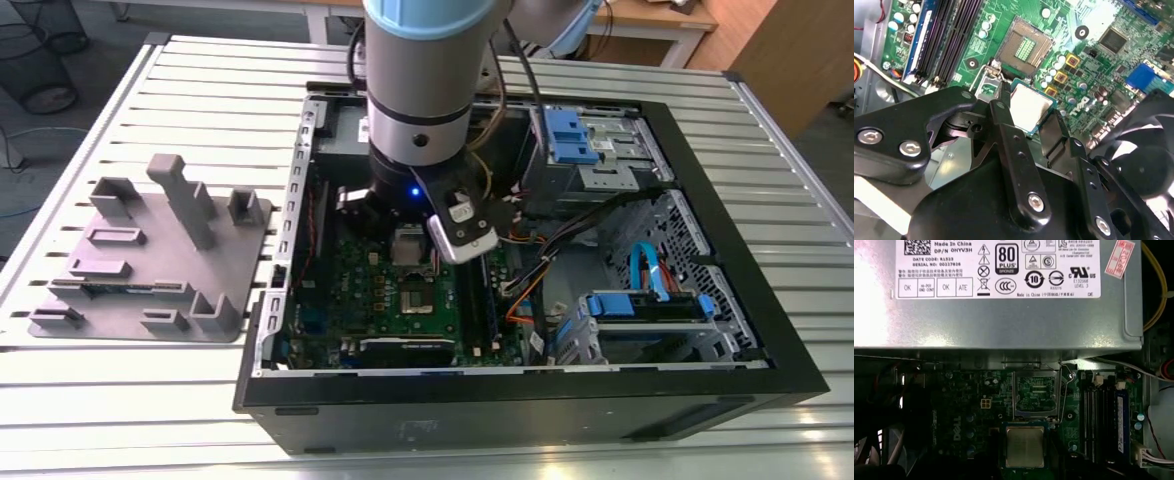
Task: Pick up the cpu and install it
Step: 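Place the cpu into insertion slot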
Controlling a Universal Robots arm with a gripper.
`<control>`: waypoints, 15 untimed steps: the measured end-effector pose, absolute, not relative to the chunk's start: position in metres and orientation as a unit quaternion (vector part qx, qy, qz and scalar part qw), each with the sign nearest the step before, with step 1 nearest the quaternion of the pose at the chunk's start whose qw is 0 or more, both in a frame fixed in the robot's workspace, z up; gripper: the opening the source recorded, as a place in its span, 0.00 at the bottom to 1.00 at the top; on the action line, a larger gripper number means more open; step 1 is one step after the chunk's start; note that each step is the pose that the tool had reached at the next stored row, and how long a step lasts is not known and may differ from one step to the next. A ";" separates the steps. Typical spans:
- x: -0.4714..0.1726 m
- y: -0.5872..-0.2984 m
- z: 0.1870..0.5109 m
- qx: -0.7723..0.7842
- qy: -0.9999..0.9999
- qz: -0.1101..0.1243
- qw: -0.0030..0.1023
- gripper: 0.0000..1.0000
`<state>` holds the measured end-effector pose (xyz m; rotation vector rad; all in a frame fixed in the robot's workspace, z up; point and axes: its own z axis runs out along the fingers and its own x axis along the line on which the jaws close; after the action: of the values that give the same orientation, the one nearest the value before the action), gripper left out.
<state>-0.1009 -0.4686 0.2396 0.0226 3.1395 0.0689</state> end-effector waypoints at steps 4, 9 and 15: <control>-0.100 -0.470 0.232 0.007 1.000 0.022 0.000 0.47; -0.100 -0.472 0.224 0.007 1.000 0.022 -0.001 0.47; -0.100 -0.473 0.222 0.007 1.000 0.022 -0.001 0.47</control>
<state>-0.0997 -0.4725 0.2224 0.0229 3.1436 0.0687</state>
